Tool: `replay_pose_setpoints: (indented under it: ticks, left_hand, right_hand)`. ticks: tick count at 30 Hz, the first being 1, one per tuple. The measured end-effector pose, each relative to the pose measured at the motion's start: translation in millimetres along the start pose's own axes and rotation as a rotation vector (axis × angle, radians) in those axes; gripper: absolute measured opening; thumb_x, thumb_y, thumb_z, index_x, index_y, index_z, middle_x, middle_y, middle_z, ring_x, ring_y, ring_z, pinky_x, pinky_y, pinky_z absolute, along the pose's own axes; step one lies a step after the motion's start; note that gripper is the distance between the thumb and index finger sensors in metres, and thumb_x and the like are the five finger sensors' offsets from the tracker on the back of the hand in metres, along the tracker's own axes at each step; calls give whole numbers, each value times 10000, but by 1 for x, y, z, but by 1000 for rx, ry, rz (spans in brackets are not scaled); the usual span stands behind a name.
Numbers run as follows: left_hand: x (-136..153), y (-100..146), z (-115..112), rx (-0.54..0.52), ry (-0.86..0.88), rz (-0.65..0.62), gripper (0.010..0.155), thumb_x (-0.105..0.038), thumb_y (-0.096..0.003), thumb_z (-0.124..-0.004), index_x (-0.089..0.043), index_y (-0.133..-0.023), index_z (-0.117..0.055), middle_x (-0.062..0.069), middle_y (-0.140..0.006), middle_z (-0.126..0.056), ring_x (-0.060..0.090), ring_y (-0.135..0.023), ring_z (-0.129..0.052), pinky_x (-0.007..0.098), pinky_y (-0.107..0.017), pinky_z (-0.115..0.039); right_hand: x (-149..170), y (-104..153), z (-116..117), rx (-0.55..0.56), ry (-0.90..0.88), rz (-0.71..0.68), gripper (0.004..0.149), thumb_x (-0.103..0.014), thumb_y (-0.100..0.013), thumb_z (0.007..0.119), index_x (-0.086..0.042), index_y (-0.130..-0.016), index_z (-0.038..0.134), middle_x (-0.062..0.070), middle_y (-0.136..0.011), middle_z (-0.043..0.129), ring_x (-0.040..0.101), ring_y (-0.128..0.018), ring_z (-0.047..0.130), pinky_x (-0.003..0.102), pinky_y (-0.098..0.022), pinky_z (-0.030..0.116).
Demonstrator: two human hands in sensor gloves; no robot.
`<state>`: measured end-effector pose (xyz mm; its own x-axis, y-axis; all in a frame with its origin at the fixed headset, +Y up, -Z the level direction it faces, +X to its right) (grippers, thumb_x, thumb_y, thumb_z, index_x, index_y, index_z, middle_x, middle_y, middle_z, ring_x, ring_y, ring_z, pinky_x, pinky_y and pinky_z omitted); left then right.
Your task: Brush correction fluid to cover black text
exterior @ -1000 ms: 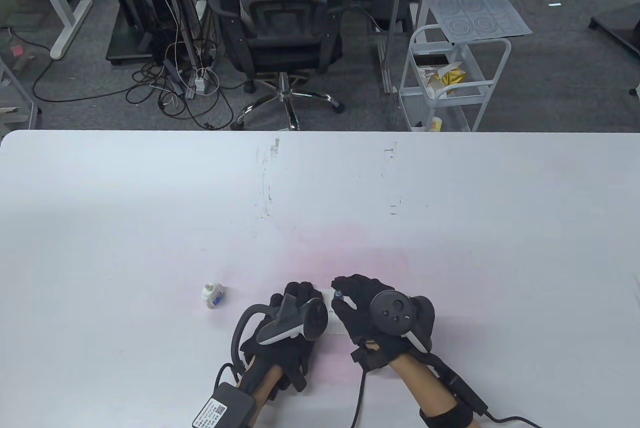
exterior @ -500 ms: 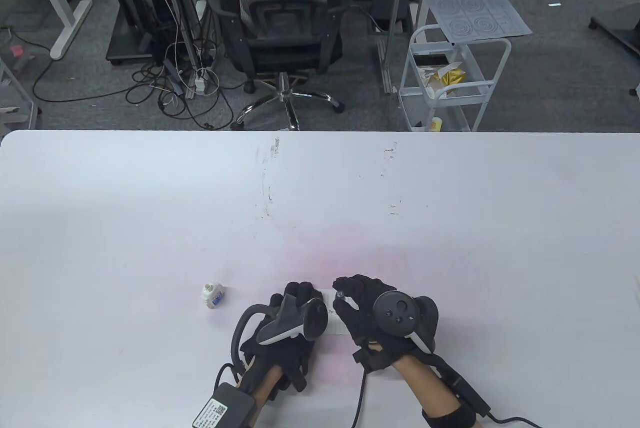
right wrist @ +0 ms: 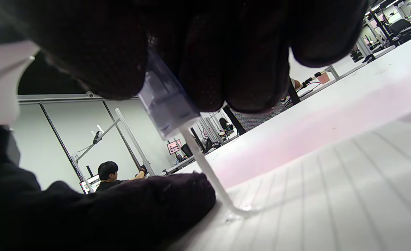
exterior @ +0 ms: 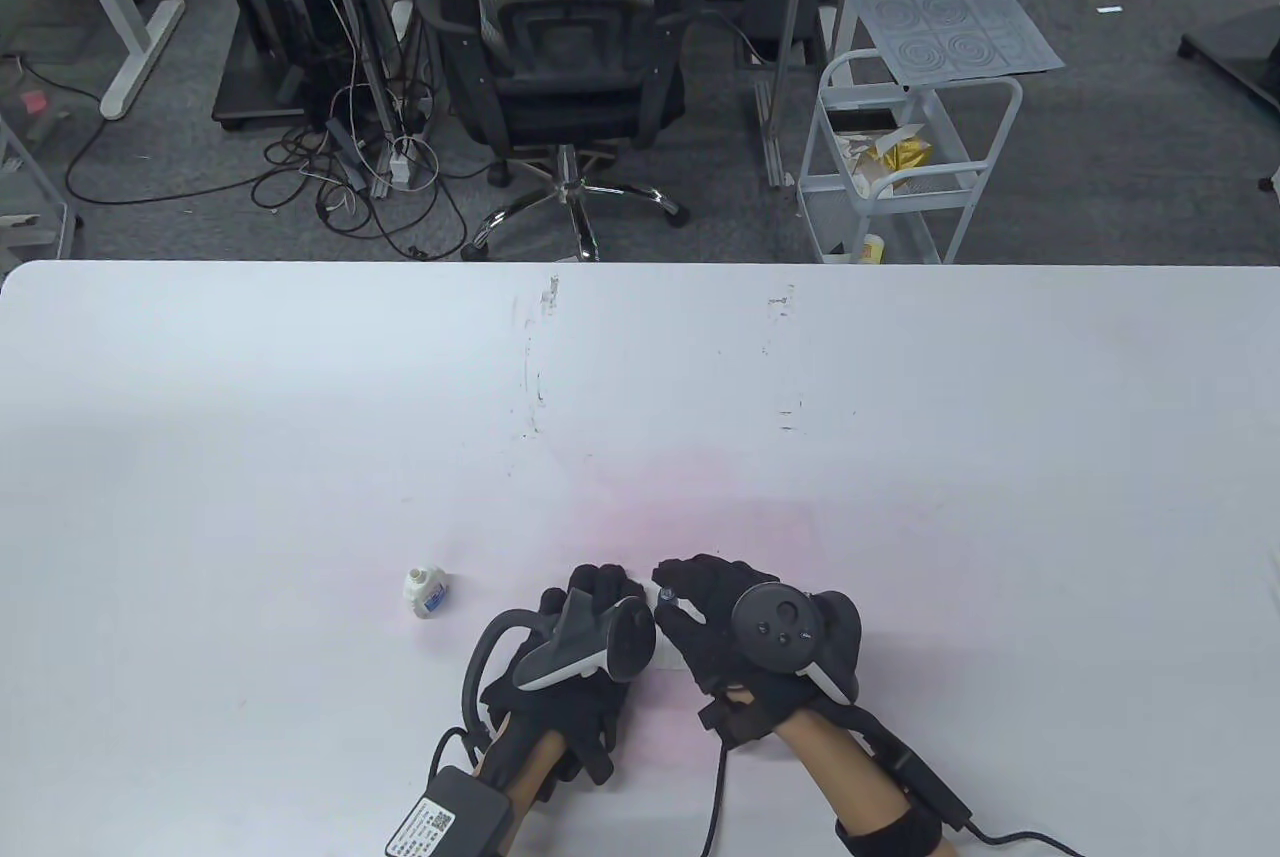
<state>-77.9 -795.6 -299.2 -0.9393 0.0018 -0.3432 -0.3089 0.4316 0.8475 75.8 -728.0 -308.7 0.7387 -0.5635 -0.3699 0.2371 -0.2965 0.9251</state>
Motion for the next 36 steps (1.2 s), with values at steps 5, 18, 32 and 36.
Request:
replay_pose_setpoints:
  ticks: [5, 18, 32, 36]
  left_hand:
    - [0, 0, 0, 0, 0, 0, 647, -459, -527, -496, -301, -1079, -198, 10, -1176, -143, 286, -1137, -231, 470, -833, -334]
    - [0, 0, 0, 0, 0, 0, 647, -458, -528, -496, -300, -1079, -197, 10, -1177, -142, 288, -1137, -230, 471, -833, -334]
    - [0, 0, 0, 3, 1, 1, 647, -458, -528, -495, -299, -1079, -195, 9, -1176, -142, 288, -1137, -227, 471, -833, -333]
    - [0, 0, -1, 3, 1, 2, 647, -458, -528, -495, -300, -1079, -196, 9, -1176, -140, 287, -1137, -228, 472, -832, -333]
  right_hand:
    - [0, 0, 1, -1, -18, 3, 474, -415, -349, 894, -216, -778, 859, 47, -736, 901, 334, -605, 992, 579, -546, 723]
    - [-3, -1, 4, 2, -33, -9, 473, -413, -345, 898, -222, -776, 862, 42, -735, 908, 325, -609, 997, 574, -548, 726]
    - [-3, -1, 3, 23, -44, -6, 473, -411, -344, 899, -213, -773, 866, 47, -726, 913, 324, -599, 1003, 574, -548, 725]
    - [0, 0, -6, 57, -64, 8, 474, -410, -342, 901, -208, -770, 868, 53, -722, 914, 329, -594, 1001, 577, -547, 723]
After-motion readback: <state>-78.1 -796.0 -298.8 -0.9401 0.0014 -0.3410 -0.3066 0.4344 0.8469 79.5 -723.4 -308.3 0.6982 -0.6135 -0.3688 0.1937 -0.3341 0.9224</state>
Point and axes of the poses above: the tracker on the back of each hand, its own x axis roughly to the little-finger side, its own y axis roughly from the fingertips to the wrist, z = x × y, the point moved 4 cm from there along -y, roughly from the wrist to the fingertips
